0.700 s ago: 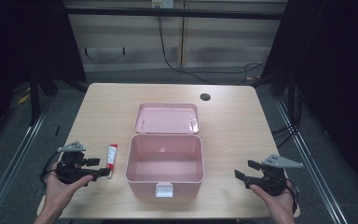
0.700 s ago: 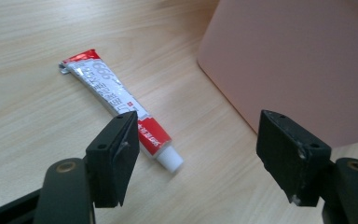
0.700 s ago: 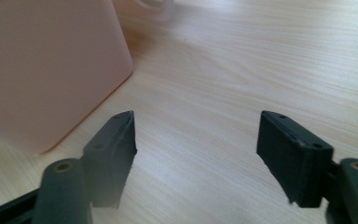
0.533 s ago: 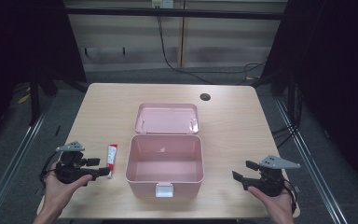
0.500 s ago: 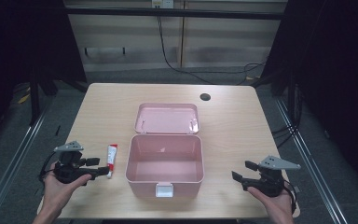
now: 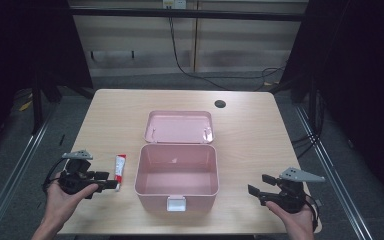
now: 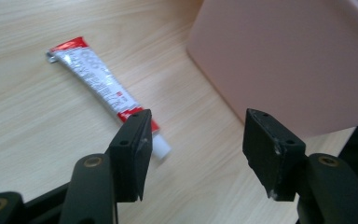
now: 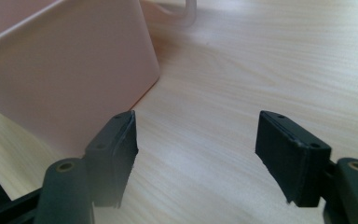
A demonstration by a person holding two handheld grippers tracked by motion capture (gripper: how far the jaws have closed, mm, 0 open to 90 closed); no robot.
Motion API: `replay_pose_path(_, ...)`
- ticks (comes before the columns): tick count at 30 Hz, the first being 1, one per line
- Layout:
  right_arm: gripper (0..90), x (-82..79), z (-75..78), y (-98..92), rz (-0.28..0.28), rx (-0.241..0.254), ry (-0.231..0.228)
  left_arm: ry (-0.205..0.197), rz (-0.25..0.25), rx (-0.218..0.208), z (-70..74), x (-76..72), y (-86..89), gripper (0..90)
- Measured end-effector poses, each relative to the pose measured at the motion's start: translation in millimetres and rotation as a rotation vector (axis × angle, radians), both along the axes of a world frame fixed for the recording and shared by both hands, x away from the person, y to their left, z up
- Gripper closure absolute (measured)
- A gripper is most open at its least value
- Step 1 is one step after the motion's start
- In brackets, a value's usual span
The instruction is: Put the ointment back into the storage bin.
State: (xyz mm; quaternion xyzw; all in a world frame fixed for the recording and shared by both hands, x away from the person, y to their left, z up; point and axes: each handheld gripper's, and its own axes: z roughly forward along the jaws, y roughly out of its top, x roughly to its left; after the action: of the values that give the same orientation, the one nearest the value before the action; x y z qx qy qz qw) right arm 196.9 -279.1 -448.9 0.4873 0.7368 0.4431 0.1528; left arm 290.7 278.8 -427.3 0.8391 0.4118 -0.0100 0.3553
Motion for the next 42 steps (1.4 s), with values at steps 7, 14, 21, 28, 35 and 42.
replay_pose_path(7,27.9,1.8,-2.2,1.0,-0.005,-0.013,0.025,0.01,0.006,0.078,12.3,13.8,-7.2,47.3)
replay_pose_path(14,27.6,2.6,-3.0,0.7,-0.008,-0.013,0.032,0.072,-0.02,0.11,13.1,32.1,-10.1,49.2)
replay_pose_path(21,29.2,3.5,-4.0,1.8,0.006,-0.017,0.046,0.139,0.004,0.235,3.2,49.4,-22.8,53.9)
replay_pose_path(28,29.2,4.2,-4.3,2.0,0.009,-0.016,0.055,0.199,0.026,0.221,-0.2,63.4,-24.7,50.0)
replay_pose_path(35,29.1,4.8,-5.1,-0.3,-0.002,-0.007,0.052,0.266,0.04,0.274,-9.3,72.6,-34.2,51.0)
replay_pose_path(42,29.1,5.2,-5.2,1.0,0.001,-0.012,0.056,0.271,0.059,0.292,-13.1,78.6,-35.6,52.0)
